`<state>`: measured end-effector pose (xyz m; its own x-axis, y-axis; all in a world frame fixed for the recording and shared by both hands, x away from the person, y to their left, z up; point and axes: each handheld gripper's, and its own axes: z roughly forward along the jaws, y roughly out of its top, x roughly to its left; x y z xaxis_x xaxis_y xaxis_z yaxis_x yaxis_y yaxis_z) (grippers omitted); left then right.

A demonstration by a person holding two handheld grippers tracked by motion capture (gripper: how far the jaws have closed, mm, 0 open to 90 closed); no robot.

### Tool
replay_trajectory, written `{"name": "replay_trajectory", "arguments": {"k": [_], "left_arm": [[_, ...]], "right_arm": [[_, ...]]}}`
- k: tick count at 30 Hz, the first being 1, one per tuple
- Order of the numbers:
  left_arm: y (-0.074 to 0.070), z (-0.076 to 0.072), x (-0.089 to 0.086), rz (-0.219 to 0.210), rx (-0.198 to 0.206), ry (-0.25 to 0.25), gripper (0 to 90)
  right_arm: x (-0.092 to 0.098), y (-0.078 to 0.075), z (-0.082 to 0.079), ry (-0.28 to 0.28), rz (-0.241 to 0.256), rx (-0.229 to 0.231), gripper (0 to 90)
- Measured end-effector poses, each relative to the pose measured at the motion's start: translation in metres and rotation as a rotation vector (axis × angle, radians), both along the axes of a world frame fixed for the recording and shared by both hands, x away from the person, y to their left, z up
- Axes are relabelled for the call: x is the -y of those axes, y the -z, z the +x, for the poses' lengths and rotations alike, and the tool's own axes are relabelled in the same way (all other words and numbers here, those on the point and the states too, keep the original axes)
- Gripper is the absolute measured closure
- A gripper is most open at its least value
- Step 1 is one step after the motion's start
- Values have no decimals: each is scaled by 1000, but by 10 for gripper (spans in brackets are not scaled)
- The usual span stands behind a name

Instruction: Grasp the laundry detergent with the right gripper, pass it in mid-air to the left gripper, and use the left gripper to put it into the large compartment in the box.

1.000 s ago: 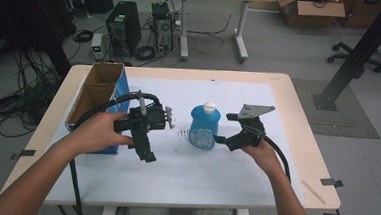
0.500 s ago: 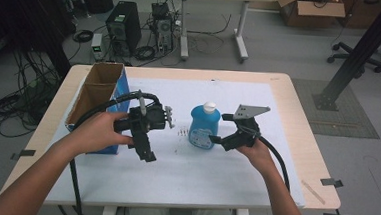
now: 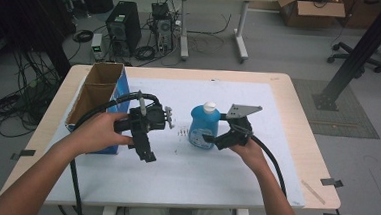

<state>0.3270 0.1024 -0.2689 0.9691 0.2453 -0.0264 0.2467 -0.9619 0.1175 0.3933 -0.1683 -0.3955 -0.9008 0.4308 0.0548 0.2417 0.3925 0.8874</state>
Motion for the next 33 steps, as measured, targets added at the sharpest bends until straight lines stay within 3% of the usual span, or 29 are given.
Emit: {"name": "replay_trajectory", "arguments": {"k": [15,33], "left_arm": [[1,0,-2,-6,1,-4,48],[1,0,-2,-4,0,-3,49]], "right_arm": [[-12,4,6,9,18,-1,41],[-15,4,4,-27,34,17,216]]}}
